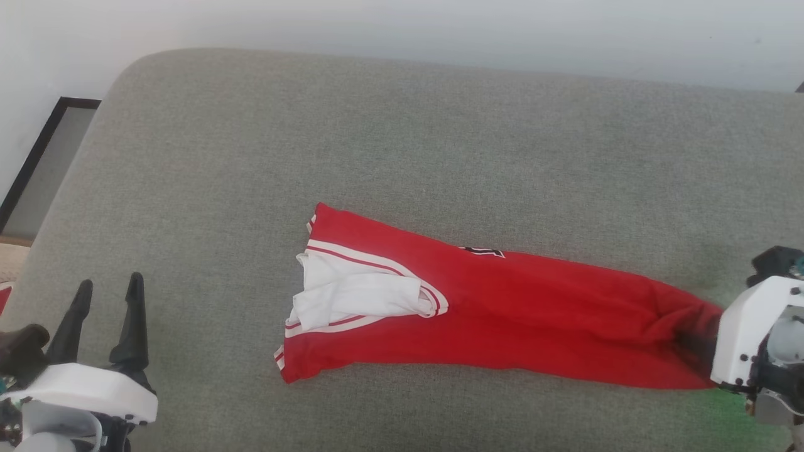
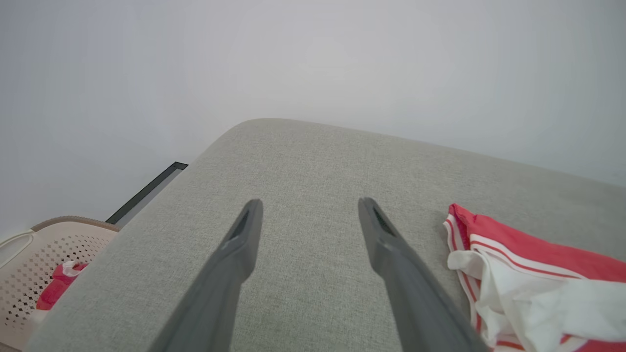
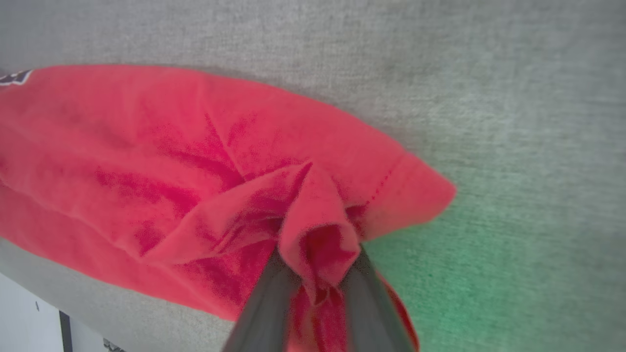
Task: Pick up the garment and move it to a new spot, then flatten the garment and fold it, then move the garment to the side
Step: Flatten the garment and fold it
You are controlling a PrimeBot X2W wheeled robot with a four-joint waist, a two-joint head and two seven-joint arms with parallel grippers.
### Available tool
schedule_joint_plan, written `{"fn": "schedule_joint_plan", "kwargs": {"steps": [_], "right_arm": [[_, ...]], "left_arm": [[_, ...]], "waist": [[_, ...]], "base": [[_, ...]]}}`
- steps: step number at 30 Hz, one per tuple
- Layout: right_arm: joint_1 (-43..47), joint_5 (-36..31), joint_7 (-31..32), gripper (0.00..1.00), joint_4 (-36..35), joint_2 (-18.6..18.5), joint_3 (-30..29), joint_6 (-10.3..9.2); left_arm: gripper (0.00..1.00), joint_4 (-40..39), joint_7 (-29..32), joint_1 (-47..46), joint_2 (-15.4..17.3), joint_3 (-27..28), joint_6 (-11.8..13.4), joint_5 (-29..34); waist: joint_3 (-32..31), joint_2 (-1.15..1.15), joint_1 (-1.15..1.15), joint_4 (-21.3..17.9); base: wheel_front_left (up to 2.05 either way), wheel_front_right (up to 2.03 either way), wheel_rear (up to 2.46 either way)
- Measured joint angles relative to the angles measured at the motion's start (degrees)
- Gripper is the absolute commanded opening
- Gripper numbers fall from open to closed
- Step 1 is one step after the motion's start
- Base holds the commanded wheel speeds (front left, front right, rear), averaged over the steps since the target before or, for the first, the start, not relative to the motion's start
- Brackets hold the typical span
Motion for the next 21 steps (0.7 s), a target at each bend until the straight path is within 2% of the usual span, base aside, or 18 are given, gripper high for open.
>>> {"fn": "schedule_joint_plan", "kwargs": {"steps": [10, 16, 21], "right_arm": [[-0.87, 4.54, -1.18, 0.00, 0.63, -2.72, 2.22, 0.02], [-2.35, 5.09, -2.74, 0.00, 1.76, -5.68, -1.25, 0.03], [-4.76, 3.66, -4.45, 0.00, 4.91, -9.60, -5.33, 0.03]], "left_arm": [[1.00, 3.10, 0.00, 1.89, -7.03, 8.26, -6.46, 7.65], [1.00, 4.04, 0.00, 1.40, -9.53, 10.90, -9.00, 10.61], [1.00, 4.90, 0.00, 0.43, -10.44, 11.98, -10.51, 12.88]], "waist": [[-0.33, 0.00, 0.00, -1.03], [0.11, 0.00, 0.00, -2.87], [0.98, 0.00, 0.00, -4.74]], "base": [[0.00, 0.00, 0.00], [0.00, 0.00, 0.00], [0.00, 0.00, 0.00]]}}
